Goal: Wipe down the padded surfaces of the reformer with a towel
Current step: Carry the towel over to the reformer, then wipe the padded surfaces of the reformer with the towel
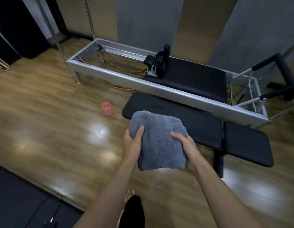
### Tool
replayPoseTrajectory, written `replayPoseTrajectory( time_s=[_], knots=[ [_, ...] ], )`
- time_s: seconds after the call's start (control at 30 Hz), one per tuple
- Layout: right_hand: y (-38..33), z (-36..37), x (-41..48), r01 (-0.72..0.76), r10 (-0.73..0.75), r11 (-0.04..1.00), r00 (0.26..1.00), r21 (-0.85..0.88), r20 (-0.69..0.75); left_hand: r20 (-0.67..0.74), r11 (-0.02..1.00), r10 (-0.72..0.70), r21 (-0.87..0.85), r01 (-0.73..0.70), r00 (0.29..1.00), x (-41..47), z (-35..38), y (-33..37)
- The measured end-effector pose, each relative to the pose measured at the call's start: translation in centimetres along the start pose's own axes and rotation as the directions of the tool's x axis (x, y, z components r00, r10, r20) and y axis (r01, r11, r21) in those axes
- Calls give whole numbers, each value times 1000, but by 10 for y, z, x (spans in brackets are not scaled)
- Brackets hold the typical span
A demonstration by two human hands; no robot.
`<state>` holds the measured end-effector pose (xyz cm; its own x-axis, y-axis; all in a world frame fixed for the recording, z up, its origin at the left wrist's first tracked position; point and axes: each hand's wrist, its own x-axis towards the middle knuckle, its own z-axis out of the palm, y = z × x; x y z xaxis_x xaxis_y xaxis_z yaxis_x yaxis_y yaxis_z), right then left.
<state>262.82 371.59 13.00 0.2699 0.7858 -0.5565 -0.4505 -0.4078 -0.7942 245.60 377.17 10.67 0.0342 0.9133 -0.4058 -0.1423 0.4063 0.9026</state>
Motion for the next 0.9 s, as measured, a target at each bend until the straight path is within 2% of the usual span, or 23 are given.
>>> replayPoseTrajectory(
  time_s=[0.13,0.33,0.5,0.63,0.77,0.9],
  knots=[
    [-1,15,91,-45,43,997,999,-55,-32,1,988,22,152,-22,1000,97,4,-13],
    [0,21,226,-38,34,997,998,-73,-54,6,965,54,257,-53,999,227,30,-37],
    [14,-7,312,-34,30,996,998,-82,-50,97,932,42,355,-74,994,304,66,-91],
    [35,-52,353,-27,15,998,984,-65,-177,202,911,-10,406,-74,979,338,106,-145],
    [61,-75,396,51,-62,997,970,-50,-236,328,908,1,395,-138,945,384,127,-187],
    [78,-61,448,172,-184,983,958,-70,-218,358,878,146,382,-288,922,441,119,-199]
  ],
)
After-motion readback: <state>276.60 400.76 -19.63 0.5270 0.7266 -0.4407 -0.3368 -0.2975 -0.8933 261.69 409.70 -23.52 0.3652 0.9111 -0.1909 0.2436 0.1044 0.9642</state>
